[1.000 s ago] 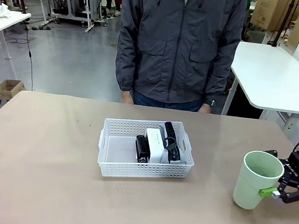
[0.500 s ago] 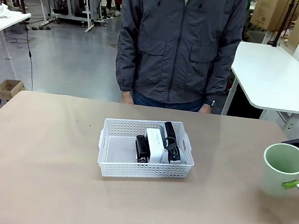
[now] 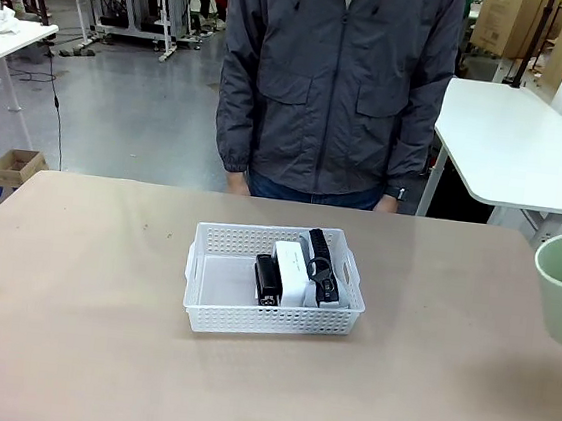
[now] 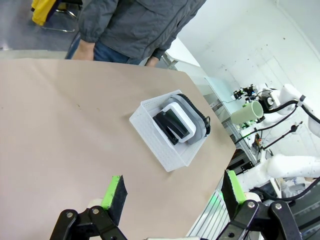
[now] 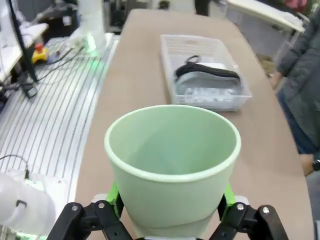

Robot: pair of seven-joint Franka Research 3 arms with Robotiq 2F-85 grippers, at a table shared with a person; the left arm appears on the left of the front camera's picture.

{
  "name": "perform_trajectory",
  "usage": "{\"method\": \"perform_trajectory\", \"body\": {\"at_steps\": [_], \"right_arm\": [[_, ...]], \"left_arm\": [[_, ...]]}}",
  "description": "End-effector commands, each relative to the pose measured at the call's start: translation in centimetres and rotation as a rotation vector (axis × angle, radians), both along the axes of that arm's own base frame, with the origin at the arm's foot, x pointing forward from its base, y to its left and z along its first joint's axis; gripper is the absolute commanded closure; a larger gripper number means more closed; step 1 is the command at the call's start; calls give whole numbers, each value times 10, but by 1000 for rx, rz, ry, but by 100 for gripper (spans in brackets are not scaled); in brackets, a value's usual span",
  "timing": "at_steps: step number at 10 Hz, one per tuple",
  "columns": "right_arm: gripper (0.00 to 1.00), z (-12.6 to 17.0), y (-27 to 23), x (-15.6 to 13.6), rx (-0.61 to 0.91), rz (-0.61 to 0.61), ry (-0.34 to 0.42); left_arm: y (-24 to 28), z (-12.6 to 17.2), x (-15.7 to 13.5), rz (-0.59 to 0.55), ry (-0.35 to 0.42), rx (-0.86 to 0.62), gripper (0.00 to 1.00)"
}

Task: Efficiently arrange items inside the basket to fit them all.
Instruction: Pick up the Reusable plastic cup and place it inside the Organizing basket.

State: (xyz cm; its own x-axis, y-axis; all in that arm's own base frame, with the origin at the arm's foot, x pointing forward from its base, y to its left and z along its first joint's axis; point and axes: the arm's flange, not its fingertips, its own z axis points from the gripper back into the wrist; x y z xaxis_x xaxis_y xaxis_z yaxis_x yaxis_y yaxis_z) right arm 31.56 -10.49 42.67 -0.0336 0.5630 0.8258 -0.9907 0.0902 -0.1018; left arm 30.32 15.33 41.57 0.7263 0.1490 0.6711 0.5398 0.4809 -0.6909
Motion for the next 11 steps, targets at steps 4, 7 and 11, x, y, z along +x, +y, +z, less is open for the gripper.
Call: {"method": "perform_trajectory", "body": {"at_steps": [4, 7, 11], "right_arm": [[12, -2, 1, 0, -6, 17, 6], [12, 1, 61, 22, -72, -50, 187], [12, 45, 179, 27, -161, -219, 358]], "left_arm": [[-1, 4, 0, 2, -6, -18, 0], [-1, 4, 0, 2, -6, -18, 0], [-1, 4, 0, 2, -6, -18, 0]]}}
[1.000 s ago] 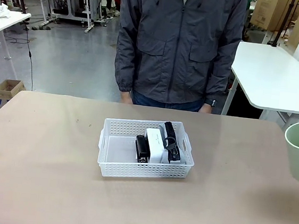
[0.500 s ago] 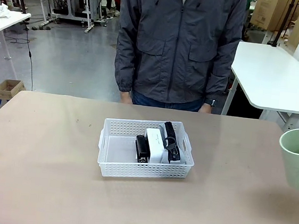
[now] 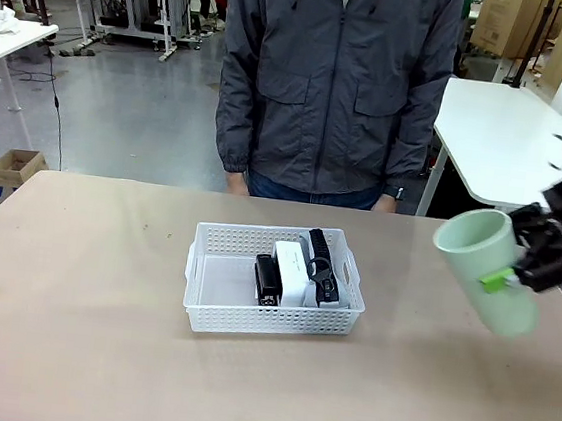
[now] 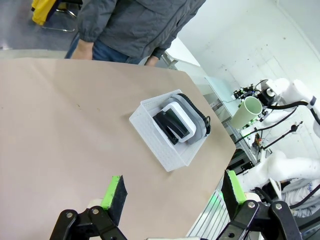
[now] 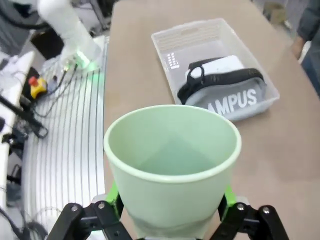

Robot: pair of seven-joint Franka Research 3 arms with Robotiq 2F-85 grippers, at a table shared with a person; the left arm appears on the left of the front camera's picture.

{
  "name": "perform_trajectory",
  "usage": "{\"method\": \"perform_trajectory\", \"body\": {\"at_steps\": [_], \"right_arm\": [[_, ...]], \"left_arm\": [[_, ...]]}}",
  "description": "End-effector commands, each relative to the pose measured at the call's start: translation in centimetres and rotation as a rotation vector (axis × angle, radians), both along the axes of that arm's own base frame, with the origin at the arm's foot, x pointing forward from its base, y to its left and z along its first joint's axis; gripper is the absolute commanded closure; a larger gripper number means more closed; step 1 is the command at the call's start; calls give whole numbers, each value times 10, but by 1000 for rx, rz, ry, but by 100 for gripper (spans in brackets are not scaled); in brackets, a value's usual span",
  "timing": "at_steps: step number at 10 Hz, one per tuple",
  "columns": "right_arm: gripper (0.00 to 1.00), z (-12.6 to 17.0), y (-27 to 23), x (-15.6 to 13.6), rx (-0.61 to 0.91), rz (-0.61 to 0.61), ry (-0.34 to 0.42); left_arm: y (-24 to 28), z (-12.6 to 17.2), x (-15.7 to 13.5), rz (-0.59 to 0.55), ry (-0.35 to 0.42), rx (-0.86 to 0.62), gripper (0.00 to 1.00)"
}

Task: Efficiently arrange items inside the basket to fit them all.
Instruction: Pick up the Reusable plastic cup and place it inside the Organizing basket.

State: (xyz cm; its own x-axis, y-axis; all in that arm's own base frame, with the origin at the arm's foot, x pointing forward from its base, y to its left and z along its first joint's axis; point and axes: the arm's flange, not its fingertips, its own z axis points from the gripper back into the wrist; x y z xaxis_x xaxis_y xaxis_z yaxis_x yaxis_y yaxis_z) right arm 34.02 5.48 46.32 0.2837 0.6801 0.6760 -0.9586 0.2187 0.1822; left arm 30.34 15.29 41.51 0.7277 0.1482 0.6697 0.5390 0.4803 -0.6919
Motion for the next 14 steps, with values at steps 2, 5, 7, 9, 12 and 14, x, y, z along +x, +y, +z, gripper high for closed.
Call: {"method": "perform_trajectory", "body": {"at_steps": [2, 5, 7, 9, 12, 14], "right_arm": [[12, 32, 74, -6, 3, -186, 43], [12, 64, 155, -20, -47, -92, 153], [12, 66, 203, -26, -88, -61, 109], [12, 46, 232, -24, -114, -24, 106], [12, 54, 225, -37, -91, -6, 115], [12, 43, 228, -32, -126, 17, 119]], "left_arm": [[-1, 4, 0, 4, -8, -18, 0], [-1, 4, 0, 4, -8, -18, 0], [-1, 4, 0, 4, -8, -18, 0], [-1, 4, 0, 4, -8, -18, 0], [-1, 4, 0, 4, -8, -18, 0], [-1, 4, 0, 4, -8, -18, 0]]}}
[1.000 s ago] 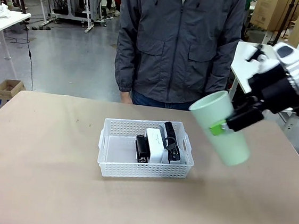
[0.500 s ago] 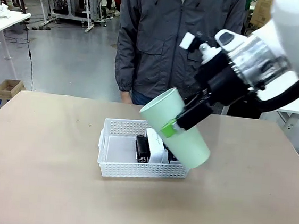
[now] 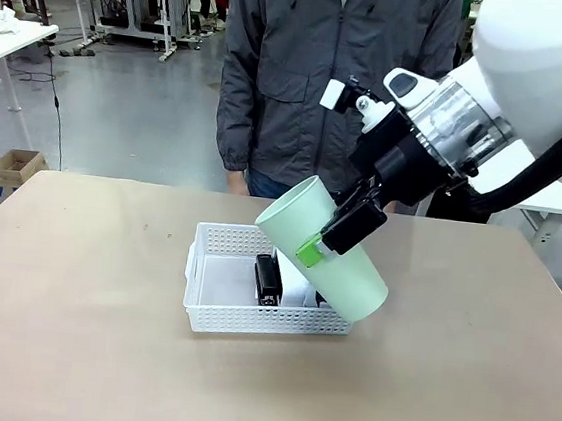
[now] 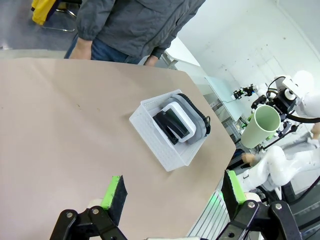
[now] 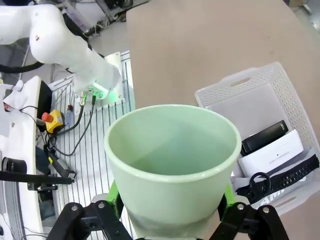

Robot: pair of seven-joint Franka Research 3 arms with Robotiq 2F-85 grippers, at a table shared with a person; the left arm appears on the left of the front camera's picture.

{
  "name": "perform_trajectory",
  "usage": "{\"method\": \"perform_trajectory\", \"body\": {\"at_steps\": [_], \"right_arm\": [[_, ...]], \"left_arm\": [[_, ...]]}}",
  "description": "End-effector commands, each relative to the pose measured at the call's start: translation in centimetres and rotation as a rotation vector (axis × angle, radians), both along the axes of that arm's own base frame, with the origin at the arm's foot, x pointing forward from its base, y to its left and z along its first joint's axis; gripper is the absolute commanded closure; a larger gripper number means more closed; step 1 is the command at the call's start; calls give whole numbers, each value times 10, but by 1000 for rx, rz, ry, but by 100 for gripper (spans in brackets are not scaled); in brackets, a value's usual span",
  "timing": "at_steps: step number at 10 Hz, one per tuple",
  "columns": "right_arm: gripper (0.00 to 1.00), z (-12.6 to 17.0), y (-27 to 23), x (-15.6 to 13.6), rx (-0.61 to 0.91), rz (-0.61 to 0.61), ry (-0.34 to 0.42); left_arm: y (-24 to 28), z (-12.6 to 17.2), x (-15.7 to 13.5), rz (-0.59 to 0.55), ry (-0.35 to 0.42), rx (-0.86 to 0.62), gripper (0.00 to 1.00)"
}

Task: Efficiently arrange items inside the basket to fit them all.
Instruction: Pick up the Reusable plastic cup and place it inside the Organizing basket.

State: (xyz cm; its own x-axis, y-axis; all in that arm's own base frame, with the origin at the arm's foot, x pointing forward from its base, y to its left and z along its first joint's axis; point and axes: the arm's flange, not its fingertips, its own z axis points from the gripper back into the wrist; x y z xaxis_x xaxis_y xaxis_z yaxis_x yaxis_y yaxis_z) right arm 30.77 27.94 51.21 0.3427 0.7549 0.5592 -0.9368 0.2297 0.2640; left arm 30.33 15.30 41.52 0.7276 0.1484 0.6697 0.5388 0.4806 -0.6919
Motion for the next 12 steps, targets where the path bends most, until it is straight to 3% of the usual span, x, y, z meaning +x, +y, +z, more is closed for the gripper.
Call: {"method": "perform_trajectory", "body": {"at_steps": [1, 4, 5, 6, 10, 11, 12], "right_arm": [[12, -6, 15, 1, -52, -68, 2], [12, -6, 75, 32, -54, -257, 81], [12, -14, 94, 47, -75, -346, 154], [12, -23, 110, 59, -67, -403, 181], [12, -46, 166, 103, -186, -623, 221], [12, -58, 178, 113, -187, -730, 287], [12, -69, 184, 120, -207, -847, 290]], "left_arm": [[-1, 4, 0, 3, -8, -18, 0], [-1, 4, 0, 3, -8, -18, 0], [-1, 4, 0, 3, -8, -18, 0], [-1, 4, 0, 3, -8, -18, 0], [-1, 4, 0, 3, -8, -18, 0], [-1, 4, 0, 3, -8, -18, 0], [-1, 4, 0, 3, -8, -18, 0]]}}
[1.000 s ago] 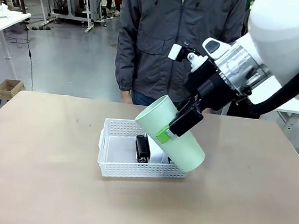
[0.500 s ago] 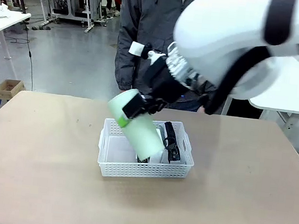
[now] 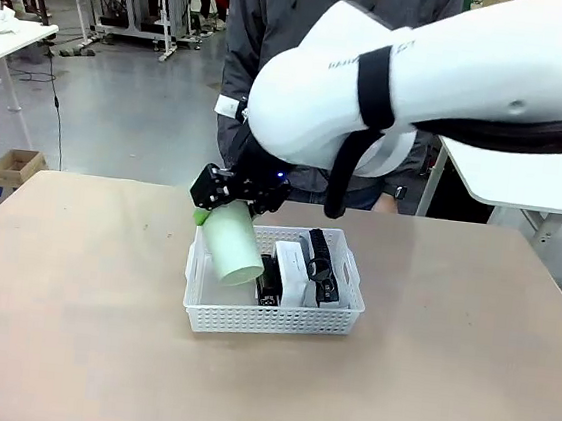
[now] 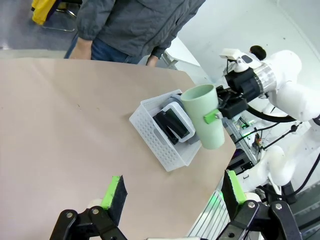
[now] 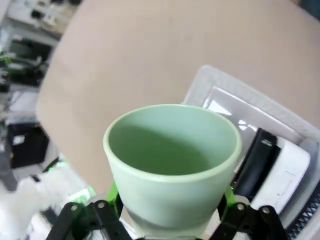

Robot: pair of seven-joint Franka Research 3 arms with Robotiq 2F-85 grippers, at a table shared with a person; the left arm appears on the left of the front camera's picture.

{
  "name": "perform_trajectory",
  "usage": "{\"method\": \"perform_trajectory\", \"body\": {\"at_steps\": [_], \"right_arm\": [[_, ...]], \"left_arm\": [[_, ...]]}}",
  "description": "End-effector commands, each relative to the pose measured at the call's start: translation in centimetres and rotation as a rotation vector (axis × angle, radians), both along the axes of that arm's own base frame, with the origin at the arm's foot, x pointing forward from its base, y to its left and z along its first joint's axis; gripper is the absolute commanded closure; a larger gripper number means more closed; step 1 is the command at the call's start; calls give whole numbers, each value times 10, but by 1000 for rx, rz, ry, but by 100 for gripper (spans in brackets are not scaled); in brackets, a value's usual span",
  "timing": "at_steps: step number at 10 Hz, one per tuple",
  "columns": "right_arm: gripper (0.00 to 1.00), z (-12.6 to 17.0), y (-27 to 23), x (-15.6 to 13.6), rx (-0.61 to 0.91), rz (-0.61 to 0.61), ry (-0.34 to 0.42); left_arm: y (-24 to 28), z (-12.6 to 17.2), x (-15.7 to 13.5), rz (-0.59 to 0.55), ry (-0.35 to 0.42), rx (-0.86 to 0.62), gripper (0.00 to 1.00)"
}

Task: Efficiently arrange items inside the basket to fit them all.
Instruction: Pick up the Reusable plastic cup and place it inside the Organizing basket.

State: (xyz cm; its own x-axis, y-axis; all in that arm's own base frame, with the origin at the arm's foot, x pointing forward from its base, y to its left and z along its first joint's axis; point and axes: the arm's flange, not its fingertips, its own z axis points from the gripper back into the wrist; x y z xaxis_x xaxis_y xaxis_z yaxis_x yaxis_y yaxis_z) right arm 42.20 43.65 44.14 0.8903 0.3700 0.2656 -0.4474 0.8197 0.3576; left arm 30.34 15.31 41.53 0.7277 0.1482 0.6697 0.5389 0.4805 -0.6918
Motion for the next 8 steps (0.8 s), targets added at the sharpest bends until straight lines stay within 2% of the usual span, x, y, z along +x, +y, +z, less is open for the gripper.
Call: {"method": "perform_trajectory", "body": {"at_steps": [1, 3, 8], "right_arm": [[12, -5, 29, 10, -69, -175, 19], [12, -20, 32, 17, -123, -229, 21], [12, -63, 39, 21, -207, -249, 83]], "left_arm": [[-1, 4, 0, 3, -8, -18, 0], [-1, 4, 0, 3, -8, -18, 0], [-1, 4, 0, 3, -8, -18, 0]]}}
